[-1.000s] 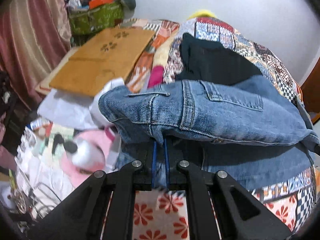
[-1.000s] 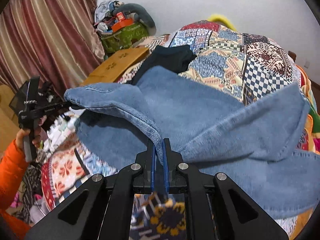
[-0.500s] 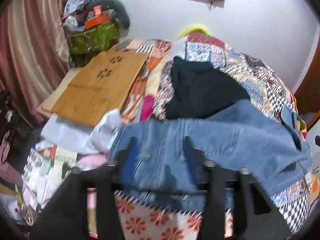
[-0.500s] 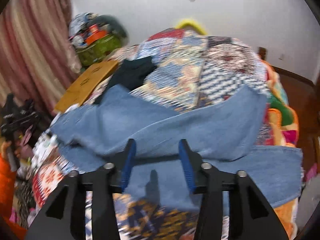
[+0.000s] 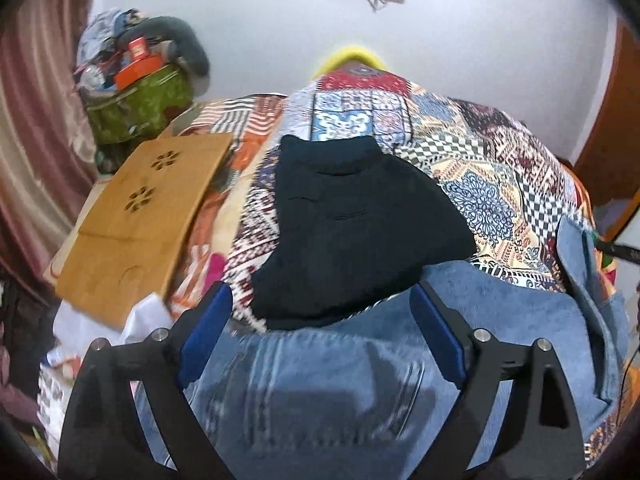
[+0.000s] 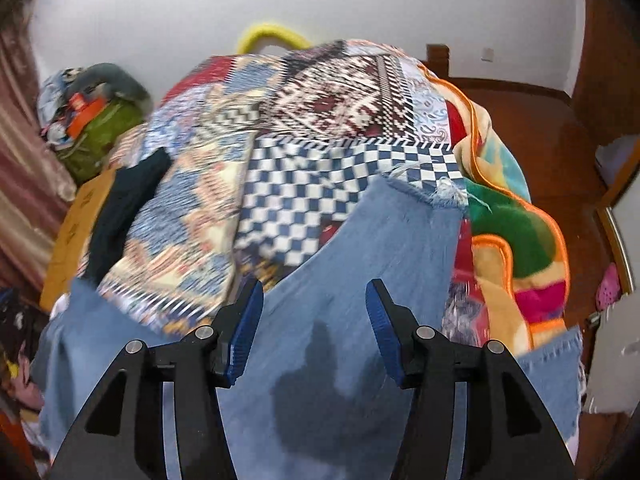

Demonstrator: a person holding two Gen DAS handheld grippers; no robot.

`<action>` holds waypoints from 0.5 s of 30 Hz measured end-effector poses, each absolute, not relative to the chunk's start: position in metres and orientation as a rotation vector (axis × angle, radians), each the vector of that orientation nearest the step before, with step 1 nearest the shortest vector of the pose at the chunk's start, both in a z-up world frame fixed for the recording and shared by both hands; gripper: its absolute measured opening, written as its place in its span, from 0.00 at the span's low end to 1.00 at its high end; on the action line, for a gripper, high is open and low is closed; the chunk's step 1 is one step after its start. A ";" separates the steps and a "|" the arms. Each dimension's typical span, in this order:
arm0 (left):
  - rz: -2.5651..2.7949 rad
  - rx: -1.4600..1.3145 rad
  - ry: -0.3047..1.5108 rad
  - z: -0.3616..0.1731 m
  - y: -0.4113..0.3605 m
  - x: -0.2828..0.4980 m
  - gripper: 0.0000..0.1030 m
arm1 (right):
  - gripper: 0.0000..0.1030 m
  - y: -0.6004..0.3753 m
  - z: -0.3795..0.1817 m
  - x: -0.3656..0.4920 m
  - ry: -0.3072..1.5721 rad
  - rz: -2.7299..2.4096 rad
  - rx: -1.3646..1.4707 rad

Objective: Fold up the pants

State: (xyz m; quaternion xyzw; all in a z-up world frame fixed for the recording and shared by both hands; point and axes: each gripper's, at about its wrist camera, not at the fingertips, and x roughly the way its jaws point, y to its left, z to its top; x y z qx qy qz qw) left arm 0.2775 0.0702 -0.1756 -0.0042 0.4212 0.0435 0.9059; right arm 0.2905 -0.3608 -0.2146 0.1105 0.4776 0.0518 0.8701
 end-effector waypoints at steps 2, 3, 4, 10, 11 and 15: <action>0.076 0.018 0.880 -0.183 0.062 0.289 0.88 | 0.48 -0.364 -0.229 0.310 1.019 0.082 0.241; 0.071 0.028 0.887 -0.188 0.059 0.294 0.88 | 0.48 -0.366 -0.234 0.318 1.026 0.078 0.254; 0.064 0.035 0.895 -0.192 0.056 0.298 0.88 | 0.48 -0.368 -0.243 0.329 1.039 0.069 0.274; 0.050 0.047 0.953 -0.218 0.049 0.324 0.88 | 0.48 -0.382 -0.284 0.382 1.097 -0.028 0.303; 0.052 0.048 0.961 -0.221 0.048 0.327 0.88 | 0.48 -0.385 -0.289 0.387 1.108 -0.040 0.317; 0.048 0.034 0.983 -0.233 0.046 0.334 0.88 | 0.49 -0.386 -0.305 0.396 1.121 -0.039 0.326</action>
